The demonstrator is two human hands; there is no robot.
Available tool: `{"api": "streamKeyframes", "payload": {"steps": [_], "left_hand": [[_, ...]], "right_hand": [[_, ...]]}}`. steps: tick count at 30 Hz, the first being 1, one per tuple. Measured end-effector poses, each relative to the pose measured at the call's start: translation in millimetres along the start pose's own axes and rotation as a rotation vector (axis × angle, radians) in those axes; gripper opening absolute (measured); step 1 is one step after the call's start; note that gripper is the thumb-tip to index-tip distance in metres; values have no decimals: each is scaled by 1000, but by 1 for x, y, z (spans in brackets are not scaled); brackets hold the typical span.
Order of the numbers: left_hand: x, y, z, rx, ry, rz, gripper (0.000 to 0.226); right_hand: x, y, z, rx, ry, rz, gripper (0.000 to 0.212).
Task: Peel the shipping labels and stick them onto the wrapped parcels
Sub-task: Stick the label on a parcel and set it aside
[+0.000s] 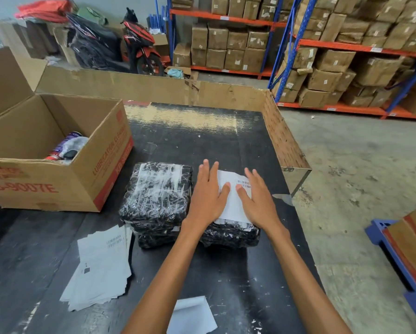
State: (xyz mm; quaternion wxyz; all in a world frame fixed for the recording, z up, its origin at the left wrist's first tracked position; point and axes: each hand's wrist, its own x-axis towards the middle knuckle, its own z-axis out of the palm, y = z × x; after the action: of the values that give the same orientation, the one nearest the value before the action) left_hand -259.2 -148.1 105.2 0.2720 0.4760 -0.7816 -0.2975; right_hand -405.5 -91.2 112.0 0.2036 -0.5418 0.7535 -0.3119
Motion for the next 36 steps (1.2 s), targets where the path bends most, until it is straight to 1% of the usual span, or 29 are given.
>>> {"api": "streamKeyframes", "payload": {"steps": [2,3,5,7,10,13,15,17,20,23,26,28,31,34,36], "left_hand": [[-13,4,-2,-161,116,-116,68],[-19,6,-4,-229,132,-174,69],[-28,11,-6,-289,79,-279,71],[-33,12,-4,-290,51,-346,70],[-40,17,-4,-319,129,-336,63],[-54,34,-18,-384,178,-220,59],[-66,49,-30,-430,192,-143,62],[-84,66,-34,-501,132,-91,65],[-126,77,-16,-606,29,-80,71],[-178,77,26,-574,-72,-97,76],[-215,61,75,-491,-168,-154,77],[-225,52,100,-450,-226,-195,78],[-221,49,124,-444,-282,-192,78],[-208,49,138,-430,-327,-209,77],[-203,47,144,-439,-346,-243,77]], "right_hand": [[-9,0,1,140,62,91,63],[-13,0,1,212,71,145,64],[-24,0,1,363,35,224,67],[-31,-3,4,445,24,234,69],[-35,-8,9,497,112,212,66],[-44,-21,-5,538,200,127,63],[-56,-32,-28,566,231,40,62],[-72,-31,-54,535,248,-16,60],[-106,-13,-80,504,256,-48,60],[-147,30,-80,445,231,13,56],[-178,81,-66,378,151,120,53],[-188,110,-57,370,110,184,52],[-194,141,-50,393,114,262,52],[-190,161,-47,365,139,291,51],[-186,165,-46,315,125,316,51]]}}
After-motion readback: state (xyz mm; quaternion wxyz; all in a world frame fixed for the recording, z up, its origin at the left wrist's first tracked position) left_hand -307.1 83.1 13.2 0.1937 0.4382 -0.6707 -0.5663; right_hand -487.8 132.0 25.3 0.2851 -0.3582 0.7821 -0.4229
